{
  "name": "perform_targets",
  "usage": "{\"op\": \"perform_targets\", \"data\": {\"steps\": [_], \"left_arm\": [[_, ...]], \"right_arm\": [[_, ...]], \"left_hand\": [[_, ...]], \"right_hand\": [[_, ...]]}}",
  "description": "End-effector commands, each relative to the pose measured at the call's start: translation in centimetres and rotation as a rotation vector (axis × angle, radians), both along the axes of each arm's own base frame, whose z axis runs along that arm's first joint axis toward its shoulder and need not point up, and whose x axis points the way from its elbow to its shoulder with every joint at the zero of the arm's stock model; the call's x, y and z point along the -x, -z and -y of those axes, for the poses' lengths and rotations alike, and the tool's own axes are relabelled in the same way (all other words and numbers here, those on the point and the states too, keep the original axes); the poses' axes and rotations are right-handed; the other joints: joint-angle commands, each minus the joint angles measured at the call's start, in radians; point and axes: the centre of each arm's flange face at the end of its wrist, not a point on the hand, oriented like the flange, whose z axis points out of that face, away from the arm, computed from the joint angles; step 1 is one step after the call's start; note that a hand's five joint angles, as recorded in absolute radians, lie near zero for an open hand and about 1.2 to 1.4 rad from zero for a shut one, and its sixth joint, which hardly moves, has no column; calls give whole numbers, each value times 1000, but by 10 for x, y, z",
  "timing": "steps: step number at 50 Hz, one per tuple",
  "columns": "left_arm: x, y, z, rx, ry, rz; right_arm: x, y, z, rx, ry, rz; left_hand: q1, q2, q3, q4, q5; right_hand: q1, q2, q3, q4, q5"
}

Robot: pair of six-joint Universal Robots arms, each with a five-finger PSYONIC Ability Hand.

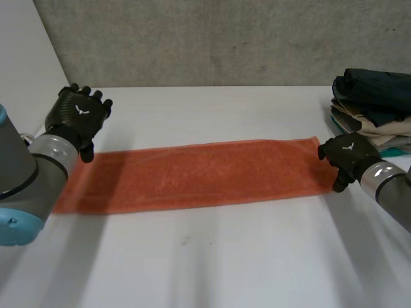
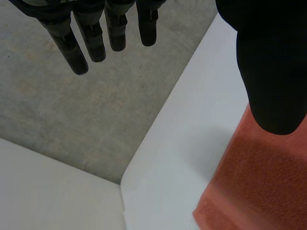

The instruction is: Fold the laundry.

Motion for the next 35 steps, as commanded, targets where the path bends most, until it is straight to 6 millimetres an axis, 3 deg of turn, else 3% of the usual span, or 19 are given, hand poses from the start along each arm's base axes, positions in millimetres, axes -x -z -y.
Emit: {"op": "perform_targets", "data": {"steps": [1,7,11,12,18,24,27,35], "left_arm": [[8,8,-8,-26,25,-30],[9,10,-8,-28,27,-42],[10,10,-8,-24,29,-44],[10,11,-8,-25,29,-43],[10,10,-8,-17,29,-46],[9,4,-6,4,23,-52],[8,3,-6,7,23,-53],[8,9,-10,-13,26,-50]], "right_arm": [[-3,25,10,1,-22,2],[-4,31,15,0,-25,-8],[-2,38,20,-1,-24,-34],[-1,39,22,3,-23,-49],[20,35,27,-3,36,-67],[48,12,31,41,99,-66],[49,10,29,34,97,-61],[43,12,22,-9,66,-15]], "left_hand": [[-9,-18,-26,-18,-38],[-9,-18,-26,-18,-38],[-9,-18,-26,-18,-38],[-9,-18,-26,-18,-38],[-9,-18,-26,-18,-38],[-9,-18,-26,-18,-38],[-9,-18,-26,-18,-38],[-9,-18,-26,-18,-38]], "right_hand": [[158,158,150,152,151],[241,240,233,234,233],[619,618,611,612,611],[834,833,826,827,826],[836,836,828,829,828],[836,836,828,829,828],[81,81,73,75,74],[53,53,45,47,45]]}}
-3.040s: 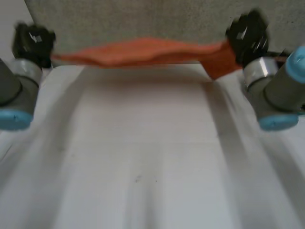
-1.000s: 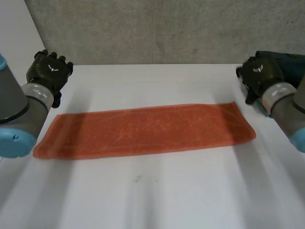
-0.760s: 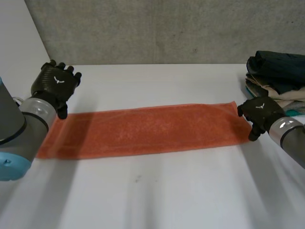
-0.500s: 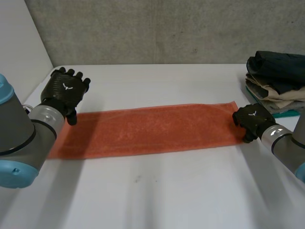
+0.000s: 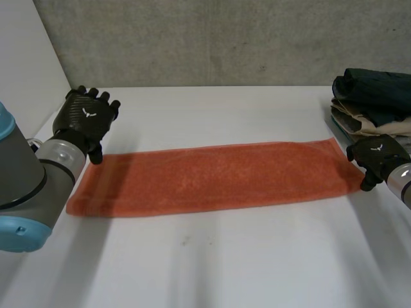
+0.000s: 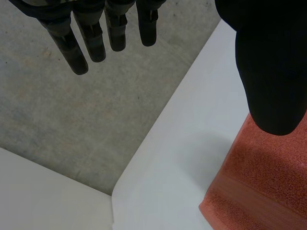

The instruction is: Fold the laundry.

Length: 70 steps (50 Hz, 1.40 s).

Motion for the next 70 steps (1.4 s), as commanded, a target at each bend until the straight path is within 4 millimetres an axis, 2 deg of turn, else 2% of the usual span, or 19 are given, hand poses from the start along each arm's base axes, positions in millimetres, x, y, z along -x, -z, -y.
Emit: {"op": "perform_targets", "data": {"steps": [1,17,19,20,21,28,29,33,42,44,45,49,51,52,55,56,60,64,70], "left_arm": [[0,4,-2,-15,1,1],[-2,7,-1,-21,-2,3],[-1,7,-1,-23,-1,3],[-1,7,-1,-23,1,3],[-1,7,-1,-23,2,3],[-2,6,-1,-20,1,2],[-2,6,-1,-18,-1,1],[-3,0,-1,-4,-4,-3],[-6,-3,-7,-1,-4,-4],[-6,-4,-8,4,-4,-6],[-7,-5,-8,5,-7,-8],[-11,-12,-7,22,-23,-24],[-14,-17,-6,31,-29,-36],[-15,-18,-5,33,-36,-45],[-20,-25,-5,45,-49,-81],[-21,-27,-5,49,-52,-90],[-29,-29,-5,43,-76,-126],[-35,-25,-4,29,-90,-125],[-36,-16,-6,0,-81,-118]], "right_arm": [[-6,1,-5,-29,-36,36],[-3,30,8,-60,-44,5],[-2,36,12,-63,-46,-10],[-2,35,14,-56,-46,-16],[-1,34,16,-48,-44,-20],[9,16,14,34,27,-60],[18,0,15,79,57,-66],[51,-21,22,133,138,-110],[64,-31,29,187,193,-377],[45,-36,26,215,148,-389],[10,-43,19,256,61,-370],[-70,-63,-5,374,-141,-296],[-98,-69,-18,418,-222,-270],[-123,-71,-30,456,-308,-245],[-166,-68,-57,512,-465,-207],[-198,-60,-79,539,-587,-176],[-264,-40,-134,623,-845,-105],[-299,-16,-171,635,-1006,-65],[-324,31,-201,573,-1106,-61]], "left_hand": [[-9,-18,-26,-18,-38],[-9,-18,-26,-18,-38],[-9,-18,-26,-18,-38],[-9,-18,-26,-18,-38],[-9,-18,-26,-18,-38],[-9,-18,-26,-18,-38],[-9,-18,-26,-18,-38],[-9,-18,-26,-18,-38],[-12,-21,-29,-21,-41],[-12,-21,-29,-21,-41],[-12,-21,-29,-21,-41],[-12,-21,-29,-21,-41],[-12,-21,-29,-21,-41],[-12,-21,-29,-21,-41],[-12,-21,-29,-21,-41],[-12,-21,-29,-21,-41],[-12,-21,-29,-21,-41],[-12,-21,-29,-21,-41],[-12,-21,-29,-21,-41]], "right_hand": [[36,35,37,40,57],[74,73,75,78,95],[404,403,405,408,425],[769,769,770,773,790],[818,818,819,822,839],[818,818,820,823,840],[818,818,820,823,840],[818,818,820,823,840],[818,818,820,823,840],[818,818,820,823,840],[818,818,820,823,840],[818,818,820,823,840],[818,818,820,823,840],[818,818,820,823,840],[818,818,820,823,840],[818,818,820,823,840],[818,818,820,823,840],[818,818,820,823,840],[818,818,820,823,840]]}}
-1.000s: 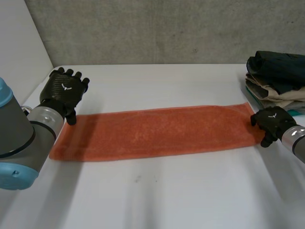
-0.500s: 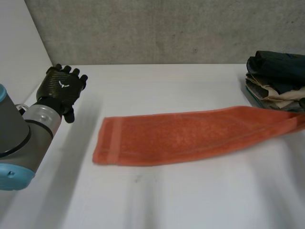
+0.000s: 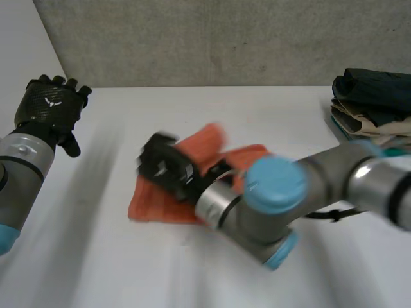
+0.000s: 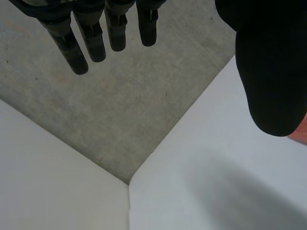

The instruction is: Fold the laundry.

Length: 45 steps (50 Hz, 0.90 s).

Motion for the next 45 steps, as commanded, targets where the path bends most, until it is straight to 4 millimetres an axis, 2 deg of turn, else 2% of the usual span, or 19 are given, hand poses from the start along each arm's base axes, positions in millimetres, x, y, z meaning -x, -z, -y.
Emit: {"op": "perform_targets", "data": {"steps": [1,5,6,7,8,9,12,13,17,18,21,25,28,29,32,35,36,41,45], "left_arm": [[-2,11,-3,-35,10,7],[0,15,-4,-48,24,6],[1,15,-4,-49,33,7],[2,15,-4,-50,36,5],[2,16,-4,-51,39,7],[3,15,-4,-49,42,7],[10,17,-6,-52,67,8],[14,18,-7,-54,79,7],[45,20,-18,-51,177,7],[58,23,-25,-57,221,10],[80,32,-32,-68,286,17],[102,47,-35,-96,333,30],[110,52,-38,-103,354,35],[113,52,-41,-100,365,34],[114,52,-41,-100,368,34],[113,51,-40,-99,362,32],[111,50,-38,-97,356,32],[99,37,-34,-74,321,20],[88,30,-31,-60,293,13]], "right_arm": [[-29,51,-37,-44,-114,-55],[-28,48,-39,-53,-94,-52],[-25,38,-36,-59,-52,-39],[-22,32,-32,-63,-15,-31],[-19,25,-30,-74,24,-20],[-11,8,-24,-104,111,15],[11,-5,-2,-201,264,63],[30,-12,16,-275,363,97],[72,-16,39,-450,499,122],[78,-15,40,-477,517,118],[96,-4,41,-567,574,85],[112,10,46,-622,632,57],[123,19,51,-633,672,35],[130,27,55,-644,699,17],[139,36,64,-661,732,3],[151,40,75,-674,768,3],[157,37,80,-659,793,6],[168,34,85,-599,819,-19],[169,-3,80,-469,798,-12]], "left_hand": [[-12,-21,-29,-21,-41],[-12,-21,-29,-21,-41],[-12,-21,-29,-21,-41],[-12,-21,-29,-21,-41],[-12,-21,-29,-21,-41],[-12,-21,-29,-21,-41],[-12,-21,-29,-21,-41],[-12,-21,-29,-21,-41],[-9,-18,-26,-18,-38],[-9,-18,-26,-18,-38],[-6,-15,-23,-15,-35],[3,-7,-14,-6,-26],[3,-7,-14,-6,-26],[3,-7,-14,-6,-26],[3,-7,-14,-6,-26],[3,-7,-14,-6,-26],[3,-7,-14,-6,-26],[3,-7,-14,-6,-26],[3,-7,-14,-6,-26]], "right_hand": [[310,228,211,199,230],[-413,-495,-512,-523,-493],[-734,-816,-833,-845,-814],[-888,-970,-987,-999,-969],[-912,-994,-1011,-1023,-992],[-912,-994,-1011,-1023,-992],[-912,-994,-1011,-1023,-992],[-912,-994,-1011,-1023,-992],[-912,-994,-1011,-1023,-992],[-912,-994,-1011,-1023,-992],[-912,-994,-1011,-1023,-992],[-867,-949,-966,-977,-947],[-826,-908,-925,-936,-906],[-721,-803,-820,-831,-801],[-430,-512,-529,-540,-510],[-43,-125,-142,-153,-123],[306,224,207,196,226],[310,228,211,199,230],[310,228,211,199,230]]}}
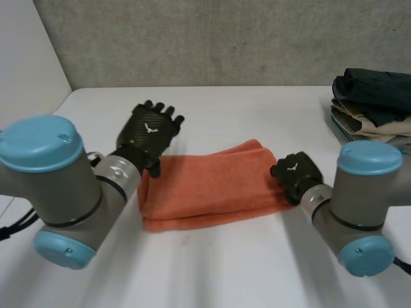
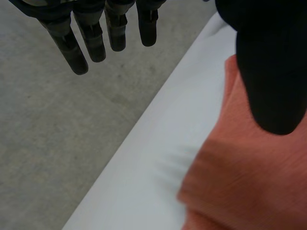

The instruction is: Fold the laundry.

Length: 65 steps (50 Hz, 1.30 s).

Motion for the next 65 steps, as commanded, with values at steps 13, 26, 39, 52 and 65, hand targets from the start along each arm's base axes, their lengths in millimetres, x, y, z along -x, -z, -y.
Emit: {"op": "perform_targets", "data": {"steps": [13,26,39,52,65], "left_arm": [[-41,-26,7,32,-106,-45],[-40,-20,0,-2,-93,-58],[-39,-16,1,-10,-90,-54],[-40,-19,1,-3,-98,-57],[-64,-39,8,45,-173,-89]], "right_arm": [[-34,-58,-34,233,-166,-61],[20,-29,-5,65,13,-11],[31,13,11,-60,-13,21],[26,-14,21,31,-21,48],[-115,-56,-73,318,-537,27]], "left_hand": [[0,-9,-17,-9,-29],[0,-9,-17,-9,-29],[0,-9,-17,-9,-29],[0,-9,-17,-9,-29],[0,-9,-17,-9,-29]], "right_hand": [[-557,-625,-632,-642,-595],[-551,-619,-626,-636,-589],[-36,-104,-112,-122,-75],[291,223,215,205,252],[291,223,215,205,252]]}}
